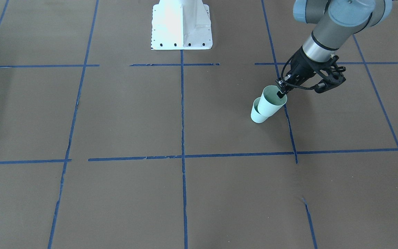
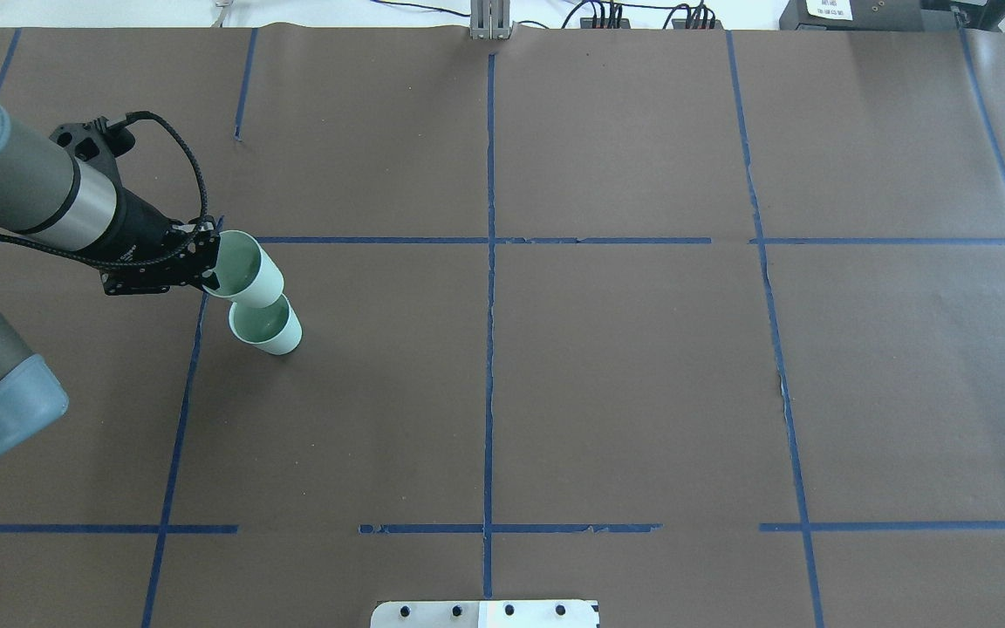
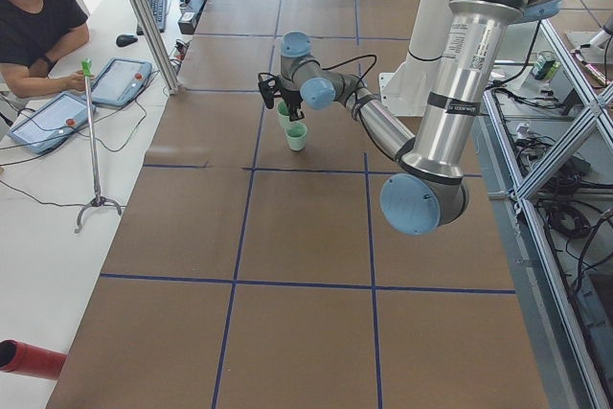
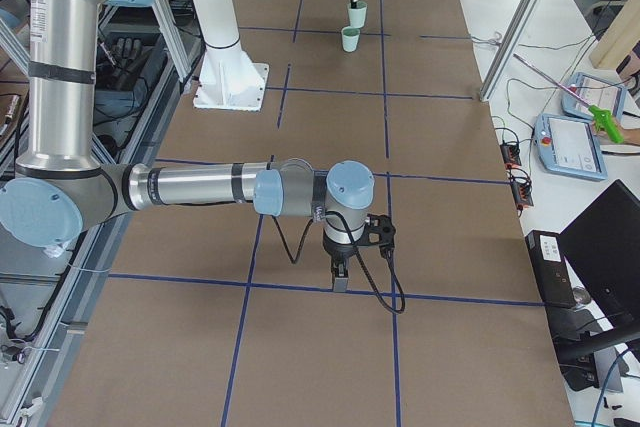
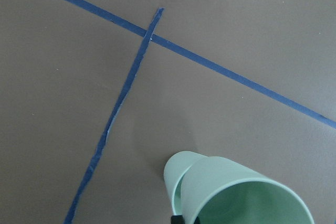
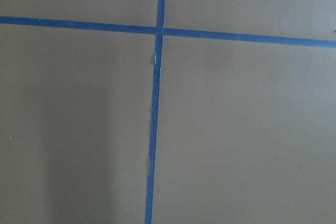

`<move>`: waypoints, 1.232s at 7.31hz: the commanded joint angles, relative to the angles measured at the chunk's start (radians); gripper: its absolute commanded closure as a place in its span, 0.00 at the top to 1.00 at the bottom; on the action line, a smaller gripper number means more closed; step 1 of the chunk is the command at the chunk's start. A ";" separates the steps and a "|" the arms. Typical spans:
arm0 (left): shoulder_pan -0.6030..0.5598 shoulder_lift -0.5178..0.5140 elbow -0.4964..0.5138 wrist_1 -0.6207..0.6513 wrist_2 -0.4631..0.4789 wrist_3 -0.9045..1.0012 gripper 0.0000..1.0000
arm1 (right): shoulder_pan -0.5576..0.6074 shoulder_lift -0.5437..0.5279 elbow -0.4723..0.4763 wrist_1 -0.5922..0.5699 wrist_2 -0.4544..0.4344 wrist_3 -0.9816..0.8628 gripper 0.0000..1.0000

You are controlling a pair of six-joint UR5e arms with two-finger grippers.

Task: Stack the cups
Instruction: 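Lift the grasped cup and carry it over the other green cup, then lower the cup into the other cup and open the left gripper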

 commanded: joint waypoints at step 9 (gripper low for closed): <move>0.038 -0.001 -0.007 0.070 0.006 -0.002 0.00 | -0.002 0.000 -0.002 0.000 0.001 0.000 1.00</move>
